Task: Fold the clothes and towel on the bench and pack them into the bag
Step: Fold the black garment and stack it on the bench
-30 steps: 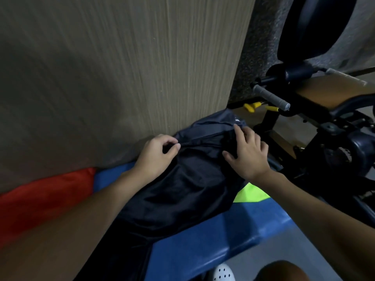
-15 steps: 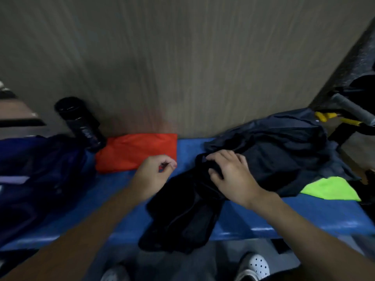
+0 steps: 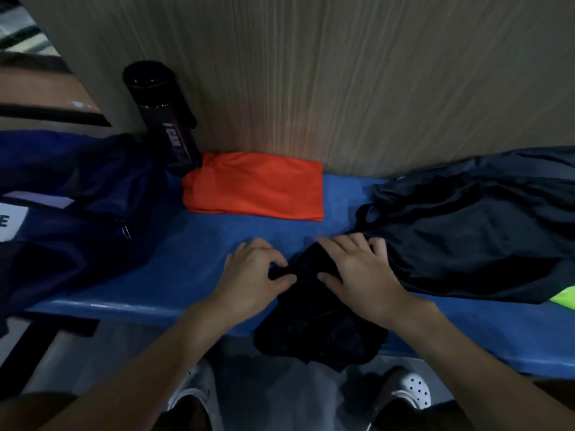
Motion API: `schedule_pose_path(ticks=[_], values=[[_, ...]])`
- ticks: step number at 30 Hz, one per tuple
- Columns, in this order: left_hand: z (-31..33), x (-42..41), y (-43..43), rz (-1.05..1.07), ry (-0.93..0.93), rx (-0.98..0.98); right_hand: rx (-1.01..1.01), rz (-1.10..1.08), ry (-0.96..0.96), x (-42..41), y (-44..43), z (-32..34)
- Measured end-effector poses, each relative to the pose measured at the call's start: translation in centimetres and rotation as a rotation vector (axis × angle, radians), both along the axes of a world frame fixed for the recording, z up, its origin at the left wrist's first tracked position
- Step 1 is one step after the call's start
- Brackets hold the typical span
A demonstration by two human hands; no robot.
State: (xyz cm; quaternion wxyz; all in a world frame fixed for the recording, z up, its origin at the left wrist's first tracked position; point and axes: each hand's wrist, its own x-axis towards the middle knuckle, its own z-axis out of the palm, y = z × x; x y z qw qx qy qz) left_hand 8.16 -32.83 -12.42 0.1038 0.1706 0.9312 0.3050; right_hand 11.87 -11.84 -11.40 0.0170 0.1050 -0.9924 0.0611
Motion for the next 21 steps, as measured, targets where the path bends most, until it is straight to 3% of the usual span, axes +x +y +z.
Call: schedule_pose_path(ticks=[7, 10, 17, 21], values=[[3.6, -0.9, 1.2, 0.155, 0.107, 0.459, -0.388, -0.109, 0.365, -1.6, 1.0, 1.8], [5.3, -0.8, 1.2, 0.151, 0.071, 0.575, -0.506, -0.116, 0.370, -1.1, 1.8, 3.2], [3.9, 0.1, 1.0, 0.066, -0.111, 0.445, -0.388, -0.029, 0.097, 2.8, 3.6, 2.8], [3.1, 0.6, 1.1, 0.062, -0.131, 0.307, -0.418, -0.203, 0.175, 4.8, 2.8, 3.0]])
